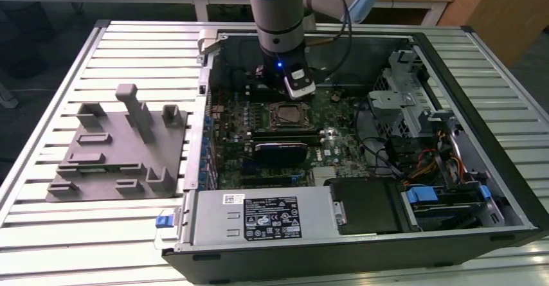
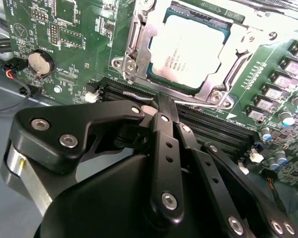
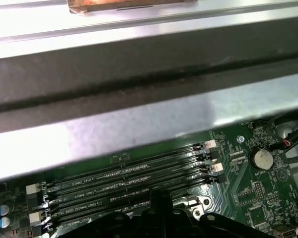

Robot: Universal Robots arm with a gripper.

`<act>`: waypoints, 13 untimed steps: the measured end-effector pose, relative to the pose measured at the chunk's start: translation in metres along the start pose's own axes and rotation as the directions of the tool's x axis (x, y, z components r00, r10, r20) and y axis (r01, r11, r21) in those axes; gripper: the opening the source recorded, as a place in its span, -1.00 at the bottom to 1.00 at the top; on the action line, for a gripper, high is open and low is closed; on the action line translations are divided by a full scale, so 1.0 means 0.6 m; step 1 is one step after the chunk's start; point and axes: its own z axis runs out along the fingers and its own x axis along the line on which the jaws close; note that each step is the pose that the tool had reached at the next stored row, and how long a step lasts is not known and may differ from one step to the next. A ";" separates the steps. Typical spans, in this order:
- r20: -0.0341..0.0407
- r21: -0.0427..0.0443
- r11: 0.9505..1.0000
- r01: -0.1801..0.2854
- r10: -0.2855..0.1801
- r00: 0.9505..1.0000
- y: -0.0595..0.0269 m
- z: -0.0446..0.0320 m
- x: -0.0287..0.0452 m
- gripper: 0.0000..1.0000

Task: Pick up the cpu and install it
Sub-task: 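Install the first cpu locking lever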

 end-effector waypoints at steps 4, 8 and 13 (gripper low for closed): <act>0.002 0.009 1.000 0.002 -0.002 1.000 0.002 0.001 0.000 -0.79; 0.003 0.011 1.000 0.002 -0.002 1.000 0.005 0.002 0.000 -0.79; 0.004 0.016 1.000 0.002 -0.002 1.000 0.007 0.004 -0.003 -0.79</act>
